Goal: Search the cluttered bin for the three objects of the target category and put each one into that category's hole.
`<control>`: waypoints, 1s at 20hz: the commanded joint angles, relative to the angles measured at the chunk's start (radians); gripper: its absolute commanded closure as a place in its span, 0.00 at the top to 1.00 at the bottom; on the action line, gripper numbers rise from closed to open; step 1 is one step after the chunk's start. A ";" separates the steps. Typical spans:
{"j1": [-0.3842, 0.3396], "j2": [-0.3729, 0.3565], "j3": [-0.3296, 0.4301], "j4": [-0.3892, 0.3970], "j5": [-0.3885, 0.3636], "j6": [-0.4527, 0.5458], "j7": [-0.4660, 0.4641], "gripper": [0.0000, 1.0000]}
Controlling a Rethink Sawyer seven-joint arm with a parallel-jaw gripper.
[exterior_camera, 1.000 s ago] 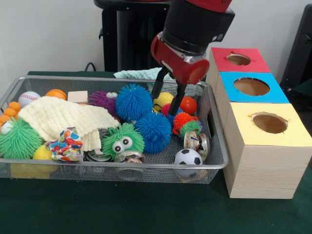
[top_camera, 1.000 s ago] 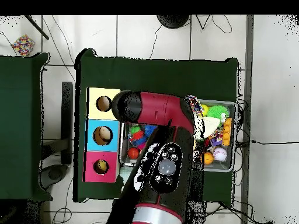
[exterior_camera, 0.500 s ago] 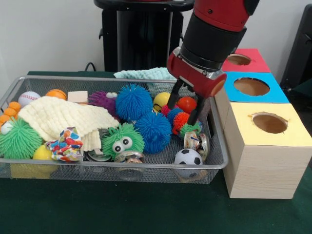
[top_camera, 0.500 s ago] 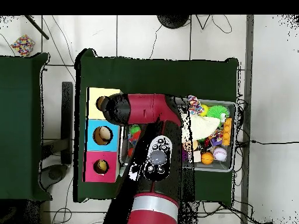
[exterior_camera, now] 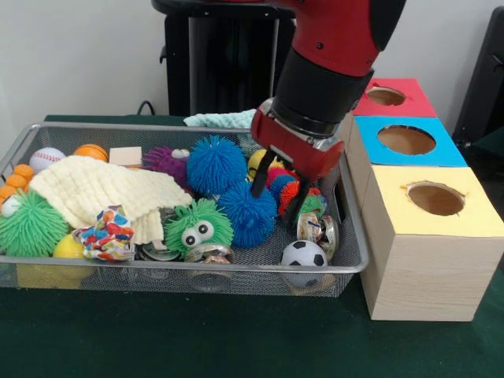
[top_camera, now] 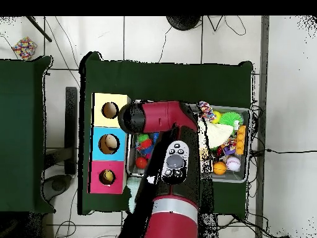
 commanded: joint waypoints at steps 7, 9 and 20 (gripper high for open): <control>-0.106 0.102 0.153 -0.004 -0.166 -0.167 -0.178 1.00; -0.110 0.103 0.158 -0.002 -0.184 -0.193 -0.166 1.00; -0.155 0.131 0.194 -0.070 -0.269 -0.054 -0.268 1.00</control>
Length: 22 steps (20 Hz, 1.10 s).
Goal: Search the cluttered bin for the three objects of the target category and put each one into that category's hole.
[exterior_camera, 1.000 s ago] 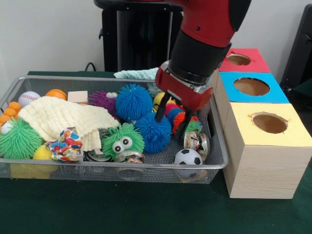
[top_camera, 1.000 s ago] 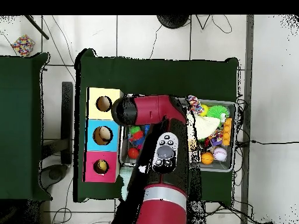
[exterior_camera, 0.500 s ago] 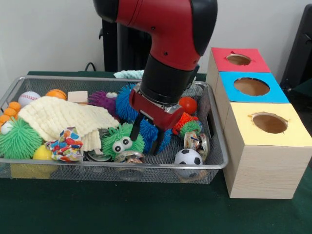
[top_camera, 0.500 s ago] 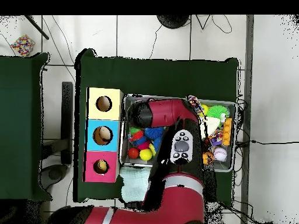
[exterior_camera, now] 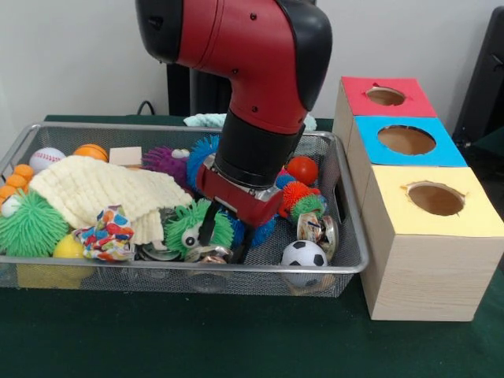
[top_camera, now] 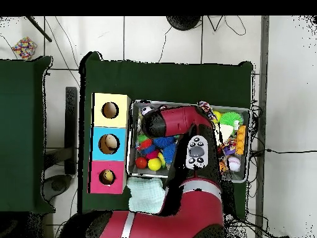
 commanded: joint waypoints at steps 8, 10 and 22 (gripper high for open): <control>-0.037 0.060 0.123 -0.134 -0.125 0.238 -0.356 1.00; -0.050 0.065 0.140 -0.153 -0.140 0.222 -0.357 1.00; -0.063 0.055 0.162 -0.157 -0.154 0.285 -0.388 1.00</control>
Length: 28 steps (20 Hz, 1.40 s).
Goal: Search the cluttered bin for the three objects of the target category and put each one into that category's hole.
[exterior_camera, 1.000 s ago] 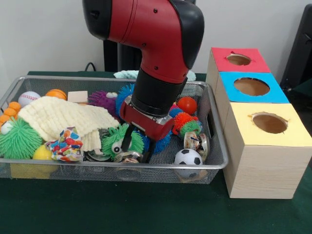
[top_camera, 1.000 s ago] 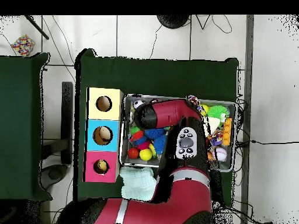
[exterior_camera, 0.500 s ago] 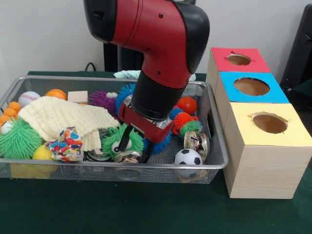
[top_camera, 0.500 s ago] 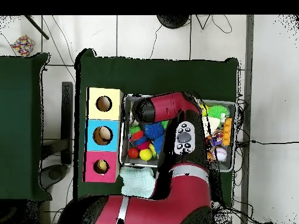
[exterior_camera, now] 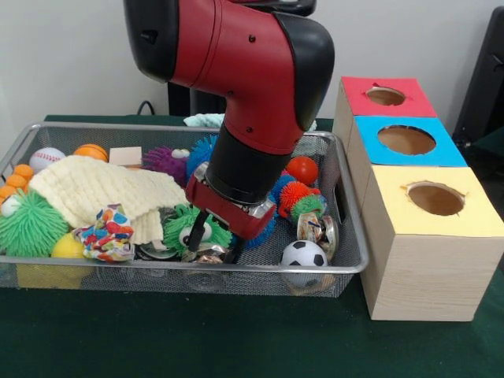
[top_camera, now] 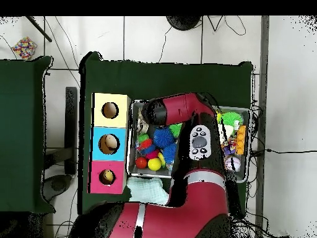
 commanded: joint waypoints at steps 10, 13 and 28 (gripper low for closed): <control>-0.177 -0.321 0.201 0.345 0.082 0.002 -0.218 1.00; -0.205 -0.364 0.216 0.369 0.110 0.054 -0.214 1.00; -0.218 -0.332 0.126 0.405 -0.037 -0.005 -0.180 1.00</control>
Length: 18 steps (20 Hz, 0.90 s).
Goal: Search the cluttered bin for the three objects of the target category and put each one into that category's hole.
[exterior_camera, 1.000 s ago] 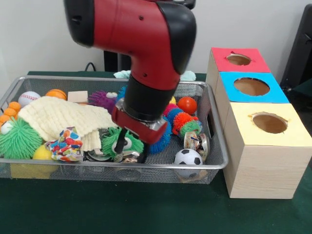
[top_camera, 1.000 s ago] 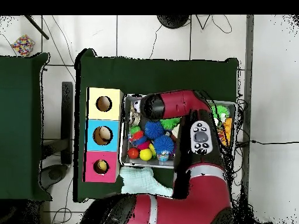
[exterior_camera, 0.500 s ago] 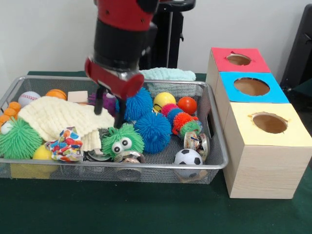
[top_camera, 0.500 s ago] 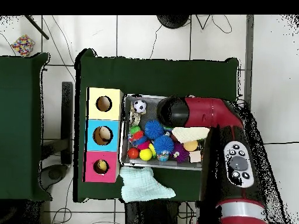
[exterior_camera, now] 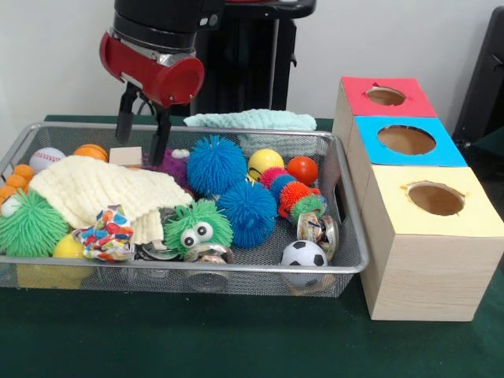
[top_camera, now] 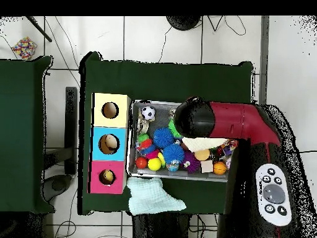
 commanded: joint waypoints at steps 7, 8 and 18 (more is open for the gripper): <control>-0.057 0.109 0.027 0.214 -0.148 -0.208 -0.090 1.00; -0.061 0.121 0.028 0.217 -0.150 -0.221 -0.082 1.00; -0.060 0.172 -0.042 0.237 -0.225 -0.294 -0.078 1.00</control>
